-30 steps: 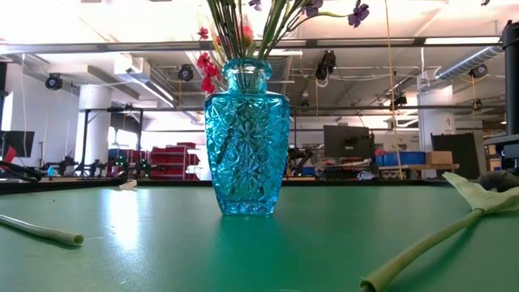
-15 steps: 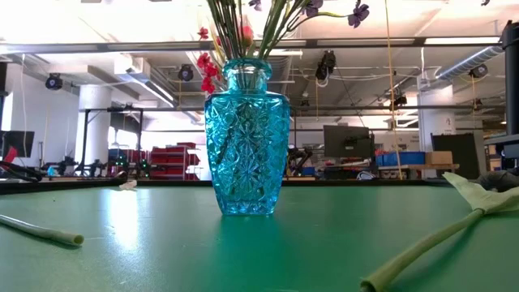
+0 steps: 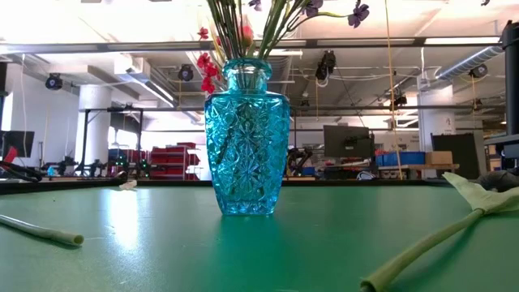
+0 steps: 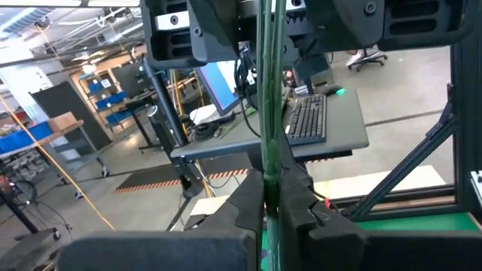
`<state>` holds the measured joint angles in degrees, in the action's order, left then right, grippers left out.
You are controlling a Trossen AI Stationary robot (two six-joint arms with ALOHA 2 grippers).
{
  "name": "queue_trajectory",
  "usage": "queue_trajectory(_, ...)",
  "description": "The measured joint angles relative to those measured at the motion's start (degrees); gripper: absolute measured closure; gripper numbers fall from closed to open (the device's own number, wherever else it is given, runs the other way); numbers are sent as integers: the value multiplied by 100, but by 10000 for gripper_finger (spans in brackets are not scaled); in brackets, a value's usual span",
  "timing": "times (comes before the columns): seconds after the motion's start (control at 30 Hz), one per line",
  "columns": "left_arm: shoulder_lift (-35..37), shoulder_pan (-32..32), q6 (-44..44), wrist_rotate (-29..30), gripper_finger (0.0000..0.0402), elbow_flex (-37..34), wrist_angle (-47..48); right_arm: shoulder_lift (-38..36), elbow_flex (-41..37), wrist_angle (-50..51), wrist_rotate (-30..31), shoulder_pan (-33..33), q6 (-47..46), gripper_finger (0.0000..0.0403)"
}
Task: Sort flowers into vase by color
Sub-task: Put the red flowers into the purple vase
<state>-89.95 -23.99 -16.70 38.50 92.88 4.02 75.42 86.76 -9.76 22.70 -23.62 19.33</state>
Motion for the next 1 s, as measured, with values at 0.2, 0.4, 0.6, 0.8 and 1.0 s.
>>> queue_trajectory(0.2, 0, 2, 103, 2, 401, 0, 31, 2, 0, -2, -13, 0, 18, 270)
queue_trajectory(0.4, 0, 2, 163, 5, 401, 0, 38, 4, 0, -11, -22, 0, 120, 294)
queue_trajectory(0.6, 0, 2, 182, 7, 401, 0, 36, 4, 0, -11, -43, 0, 177, 333)
queue_trajectory(0.8, -2, 2, 182, 11, 401, 0, 31, 7, 0, -7, -68, 0, 348, 388)
queue_trajectory(1.0, -2, 4, 174, 15, 399, 0, -25, 7, 0, -16, -74, 0, 363, 390)
